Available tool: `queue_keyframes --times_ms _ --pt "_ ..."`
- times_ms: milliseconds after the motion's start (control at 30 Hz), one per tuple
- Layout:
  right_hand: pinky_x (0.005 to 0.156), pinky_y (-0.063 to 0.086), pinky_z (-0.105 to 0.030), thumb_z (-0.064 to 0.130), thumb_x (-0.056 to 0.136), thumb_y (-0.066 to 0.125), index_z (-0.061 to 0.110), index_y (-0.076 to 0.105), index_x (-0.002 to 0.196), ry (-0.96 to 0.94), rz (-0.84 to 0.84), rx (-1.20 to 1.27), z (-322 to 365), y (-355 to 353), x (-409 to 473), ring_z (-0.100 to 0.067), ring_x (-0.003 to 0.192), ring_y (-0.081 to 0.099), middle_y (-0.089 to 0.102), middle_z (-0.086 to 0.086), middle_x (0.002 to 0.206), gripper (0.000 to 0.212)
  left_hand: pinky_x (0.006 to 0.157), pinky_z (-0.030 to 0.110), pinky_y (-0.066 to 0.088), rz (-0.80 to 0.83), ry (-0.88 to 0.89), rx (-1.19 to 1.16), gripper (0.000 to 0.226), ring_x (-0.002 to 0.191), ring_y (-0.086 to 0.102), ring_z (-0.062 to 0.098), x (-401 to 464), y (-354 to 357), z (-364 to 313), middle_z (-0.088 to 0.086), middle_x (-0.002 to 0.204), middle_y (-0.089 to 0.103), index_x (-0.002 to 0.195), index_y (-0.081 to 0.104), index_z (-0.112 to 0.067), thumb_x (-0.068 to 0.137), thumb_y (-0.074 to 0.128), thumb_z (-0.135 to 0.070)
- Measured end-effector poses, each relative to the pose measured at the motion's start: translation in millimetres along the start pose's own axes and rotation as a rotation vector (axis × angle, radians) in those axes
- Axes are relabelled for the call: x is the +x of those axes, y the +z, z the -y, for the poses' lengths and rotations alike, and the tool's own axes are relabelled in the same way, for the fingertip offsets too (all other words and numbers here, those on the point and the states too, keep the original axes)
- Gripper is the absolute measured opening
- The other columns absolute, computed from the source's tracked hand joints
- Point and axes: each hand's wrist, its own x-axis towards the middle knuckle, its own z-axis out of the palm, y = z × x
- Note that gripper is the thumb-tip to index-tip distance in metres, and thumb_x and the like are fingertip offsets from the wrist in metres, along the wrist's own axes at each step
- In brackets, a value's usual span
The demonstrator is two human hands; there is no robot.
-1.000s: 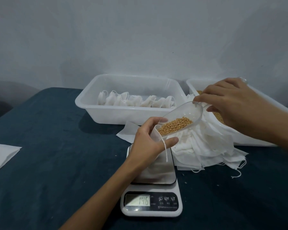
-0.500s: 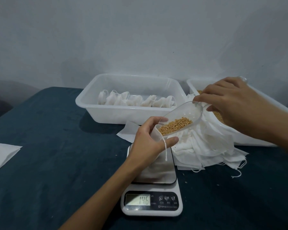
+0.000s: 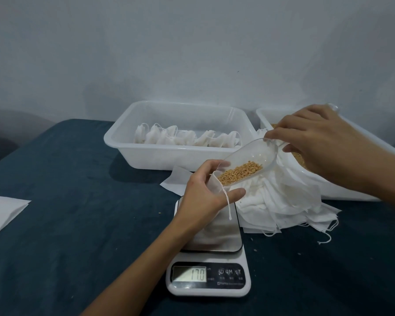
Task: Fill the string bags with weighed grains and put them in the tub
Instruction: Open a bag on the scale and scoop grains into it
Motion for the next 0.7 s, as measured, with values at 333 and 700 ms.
queue_keyframes --times_ms 333,700 --pt "0.097 0.037 -0.046 -0.002 0.077 0.079 0.015 0.071 0.117 0.0 -0.002 0.0 1.1 -2.4 1.2 -0.033 0.098 0.065 0.07 -0.003 0.103 0.044 0.095 0.034 0.057 0.018 -0.022 -0.028 0.057 0.104 0.073 0.002 -2.2 -0.7 -3.9 -0.014 0.128 0.068 0.116 0.064 -0.047 0.065 0.089 -0.041" --pt "0.097 0.04 -0.048 -0.002 0.078 0.079 0.016 0.071 0.118 0.002 0.004 -0.008 0.5 -2.5 1.8 -0.033 0.098 0.065 0.07 -0.003 0.103 0.045 0.095 0.033 0.058 -0.003 -0.023 -0.027 0.059 0.102 0.073 0.004 -2.4 -1.2 -6.1 -0.018 0.121 0.068 0.115 0.065 -0.047 0.061 0.087 -0.048"
